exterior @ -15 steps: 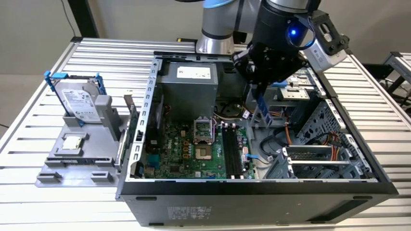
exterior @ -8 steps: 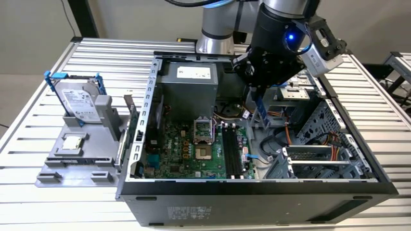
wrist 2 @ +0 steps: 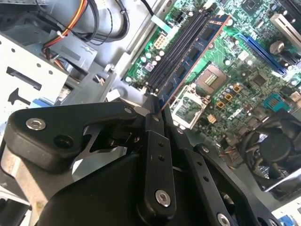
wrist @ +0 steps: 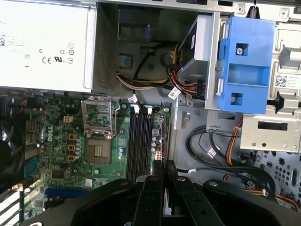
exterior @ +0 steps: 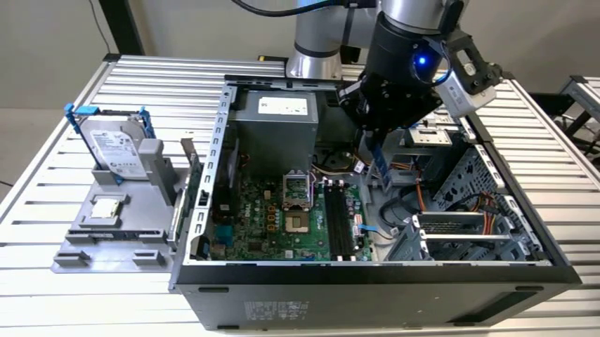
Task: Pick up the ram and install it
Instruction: 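Insert the ram into the slot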
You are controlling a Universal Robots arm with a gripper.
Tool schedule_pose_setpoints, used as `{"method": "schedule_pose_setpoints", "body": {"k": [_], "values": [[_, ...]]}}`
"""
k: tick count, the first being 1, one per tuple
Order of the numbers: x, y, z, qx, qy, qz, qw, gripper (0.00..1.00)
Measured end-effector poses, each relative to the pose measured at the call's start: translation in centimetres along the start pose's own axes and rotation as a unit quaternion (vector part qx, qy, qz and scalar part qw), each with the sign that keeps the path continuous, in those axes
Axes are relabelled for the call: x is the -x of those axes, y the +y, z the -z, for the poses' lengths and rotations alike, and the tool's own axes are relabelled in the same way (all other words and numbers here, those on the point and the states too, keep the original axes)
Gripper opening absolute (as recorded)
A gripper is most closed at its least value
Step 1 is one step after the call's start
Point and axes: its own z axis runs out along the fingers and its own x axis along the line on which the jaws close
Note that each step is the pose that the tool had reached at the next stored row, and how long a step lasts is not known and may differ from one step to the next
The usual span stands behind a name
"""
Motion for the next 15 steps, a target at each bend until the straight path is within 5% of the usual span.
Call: {"method": "schedule_pose_setpoints", "body": {"k": [6,15], "values": [[-0.03,-0.02,-1.0,0.0049,-0.0004,-0.008,0.99996,0.0],[-0.07,-0.03,-2.62,0.0043,-0.0014,-0.041,0.99915,0.0]]}}
